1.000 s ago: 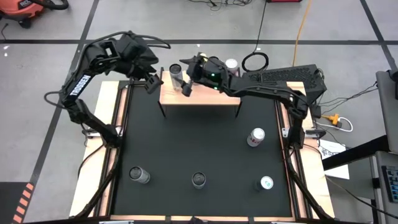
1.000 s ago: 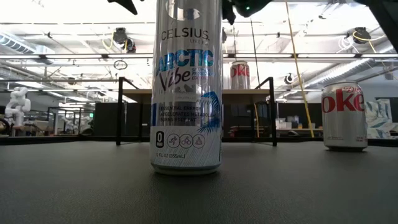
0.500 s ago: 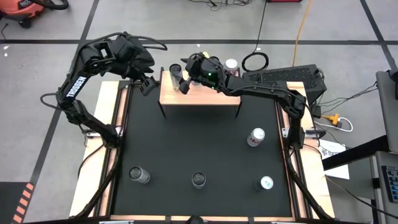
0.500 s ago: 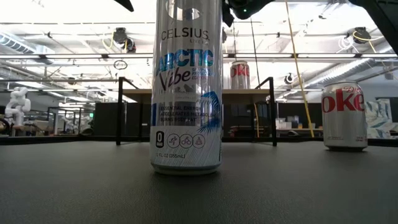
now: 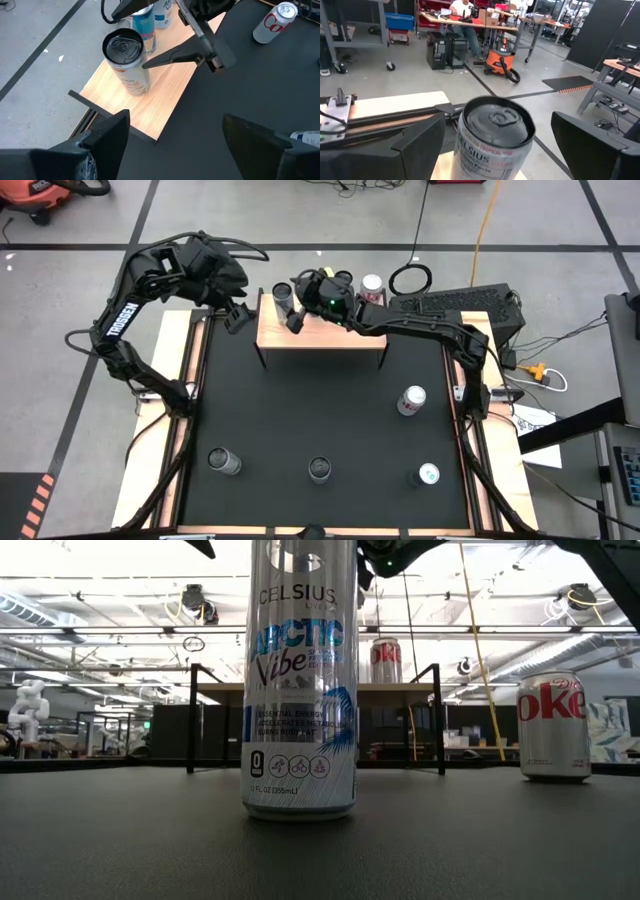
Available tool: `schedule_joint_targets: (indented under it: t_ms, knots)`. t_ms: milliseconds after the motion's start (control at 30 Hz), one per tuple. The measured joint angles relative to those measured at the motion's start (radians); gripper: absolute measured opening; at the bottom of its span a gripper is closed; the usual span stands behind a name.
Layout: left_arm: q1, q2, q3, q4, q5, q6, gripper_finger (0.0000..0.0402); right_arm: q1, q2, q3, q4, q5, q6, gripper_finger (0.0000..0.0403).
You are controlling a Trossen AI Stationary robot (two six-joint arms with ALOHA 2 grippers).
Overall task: Place canned beverage on shelf
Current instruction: Adjust the white and black soda can
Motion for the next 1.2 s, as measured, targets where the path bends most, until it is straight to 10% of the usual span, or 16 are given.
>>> schedule_joint_targets:
  t_ms: [367, 1200]
  knots:
    - [0.0, 0.0, 0.0, 0.001, 0.0, 0.0, 0.0316, 0.0, 0.0, 0.0, -0.012, 0.001, -0.002, 0.0342]
    - [0.0, 0.0, 0.0, 0.001, 0.0, 0.001, 0.0316, 0.0, -0.005, 0.0, -0.065, -0.032, 0.0, 0.0199]
